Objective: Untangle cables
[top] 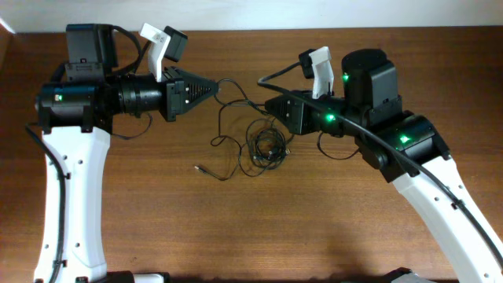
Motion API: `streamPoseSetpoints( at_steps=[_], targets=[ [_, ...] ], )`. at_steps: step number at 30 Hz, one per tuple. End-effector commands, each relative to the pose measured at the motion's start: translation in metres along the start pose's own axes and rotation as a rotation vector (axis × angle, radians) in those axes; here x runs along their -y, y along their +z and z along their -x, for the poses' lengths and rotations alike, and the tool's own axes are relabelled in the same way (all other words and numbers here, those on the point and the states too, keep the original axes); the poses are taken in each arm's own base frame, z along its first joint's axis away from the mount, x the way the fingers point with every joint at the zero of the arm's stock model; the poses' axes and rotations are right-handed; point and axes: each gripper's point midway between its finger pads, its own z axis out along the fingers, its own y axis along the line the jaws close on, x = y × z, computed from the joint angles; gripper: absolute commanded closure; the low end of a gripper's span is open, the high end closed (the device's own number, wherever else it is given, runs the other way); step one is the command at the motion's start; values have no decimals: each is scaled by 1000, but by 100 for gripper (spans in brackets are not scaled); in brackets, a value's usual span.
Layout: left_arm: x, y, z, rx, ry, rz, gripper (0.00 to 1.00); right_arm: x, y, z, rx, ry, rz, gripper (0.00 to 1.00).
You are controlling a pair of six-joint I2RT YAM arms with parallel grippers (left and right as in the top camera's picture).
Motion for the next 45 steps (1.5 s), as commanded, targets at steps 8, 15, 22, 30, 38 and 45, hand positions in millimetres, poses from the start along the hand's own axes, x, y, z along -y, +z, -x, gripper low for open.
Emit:
streamPoseSetpoints(
  at_steps=[8,15,22,30,38,45],
  targets=[
    [8,-2,3,12,30,-24,100,-7,0,-1,-20,13,34,96],
    [-8,-15,6,42,-70,25,100,16,-1,7,36,21,-97,96],
    [-54,-38,2,73,-328,244,100,33,-4,13,77,36,-192,96],
    [-53,-38,2,85,-435,240,100,30,-3,12,71,44,-174,96],
    [-50,-36,2,108,-661,216,100,-13,1,2,-6,11,55,68],
    [-37,-32,6,106,-751,132,100,-14,12,-3,-11,96,19,63]
  ],
)
